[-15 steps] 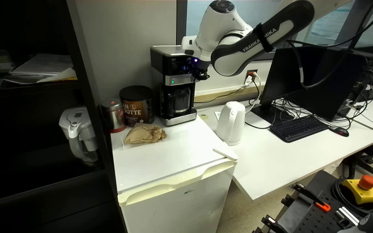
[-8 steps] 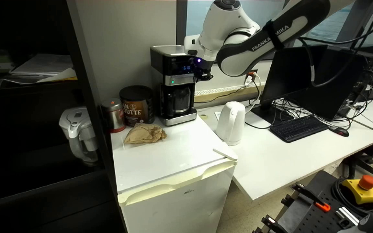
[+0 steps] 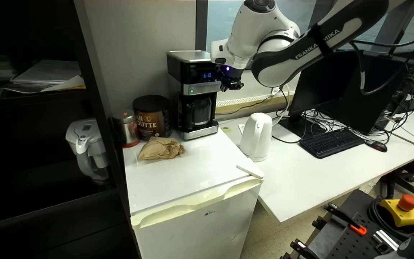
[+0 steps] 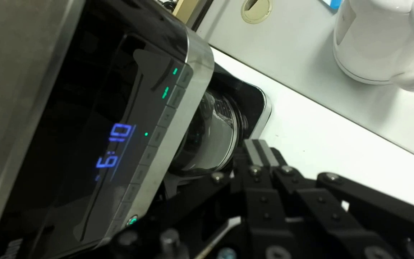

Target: Press a button on the coffeemaker.

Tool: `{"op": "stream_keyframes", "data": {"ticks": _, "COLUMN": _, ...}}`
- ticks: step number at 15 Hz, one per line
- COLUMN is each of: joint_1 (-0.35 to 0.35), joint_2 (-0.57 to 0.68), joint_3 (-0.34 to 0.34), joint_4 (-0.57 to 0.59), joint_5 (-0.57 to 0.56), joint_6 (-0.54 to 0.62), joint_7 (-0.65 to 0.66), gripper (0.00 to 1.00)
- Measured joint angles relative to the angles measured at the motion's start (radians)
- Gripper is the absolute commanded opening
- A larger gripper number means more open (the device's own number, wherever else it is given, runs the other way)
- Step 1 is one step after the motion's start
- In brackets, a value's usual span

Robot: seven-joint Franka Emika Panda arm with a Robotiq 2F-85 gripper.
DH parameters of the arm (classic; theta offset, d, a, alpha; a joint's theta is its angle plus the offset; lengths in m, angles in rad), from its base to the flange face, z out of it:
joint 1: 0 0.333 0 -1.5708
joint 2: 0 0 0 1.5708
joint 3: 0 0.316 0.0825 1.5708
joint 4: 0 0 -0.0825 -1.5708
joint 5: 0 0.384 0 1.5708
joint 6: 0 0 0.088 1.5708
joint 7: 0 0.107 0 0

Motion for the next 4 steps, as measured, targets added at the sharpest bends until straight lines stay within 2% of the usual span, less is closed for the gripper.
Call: {"op": "stream_keyframes", "data": {"ticks": 4, "joint_1": 0.000, "joint_2": -0.028, "joint_3": 0.000, "joint_4": -0.034, "joint_5": -0.044, "joint_6": 0.000, "joint_7": 0.029, "gripper": 0.00}}
